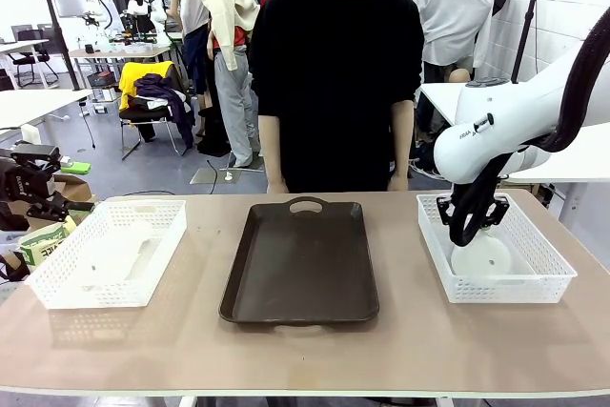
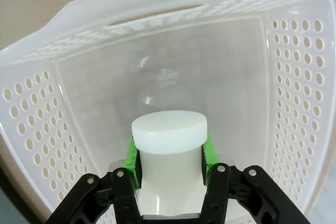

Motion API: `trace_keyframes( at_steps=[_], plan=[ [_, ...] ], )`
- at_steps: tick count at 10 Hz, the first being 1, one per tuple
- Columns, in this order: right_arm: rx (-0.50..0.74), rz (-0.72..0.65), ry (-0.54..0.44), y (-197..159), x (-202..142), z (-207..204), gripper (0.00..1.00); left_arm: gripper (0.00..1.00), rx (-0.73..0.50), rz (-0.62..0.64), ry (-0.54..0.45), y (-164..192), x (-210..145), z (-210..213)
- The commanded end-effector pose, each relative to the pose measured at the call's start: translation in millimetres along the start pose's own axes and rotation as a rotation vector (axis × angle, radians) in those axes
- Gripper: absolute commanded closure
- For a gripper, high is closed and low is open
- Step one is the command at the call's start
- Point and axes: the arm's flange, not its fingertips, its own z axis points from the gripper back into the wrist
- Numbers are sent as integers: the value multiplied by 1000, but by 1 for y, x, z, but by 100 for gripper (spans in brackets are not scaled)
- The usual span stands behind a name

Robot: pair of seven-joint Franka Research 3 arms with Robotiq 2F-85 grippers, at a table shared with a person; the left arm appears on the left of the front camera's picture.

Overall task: Prepare the laboratory tools.
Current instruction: Pick up the Big flask that the person points to, then while moving the picked Big flask to the Handle tray indicated by the person, stop as directed by the person.

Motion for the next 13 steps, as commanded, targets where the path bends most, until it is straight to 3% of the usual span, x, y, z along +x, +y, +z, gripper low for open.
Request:
trace_keyframes(
  at_steps=[1,13],
  plan=[
    [-49,-21,19,3,-2,0,100,0,0,-2,-4,-1,0,2],
    [-14,-8,24,0,-3,-2,100,0,0,-2,-4,-1,0,2]
  ],
)
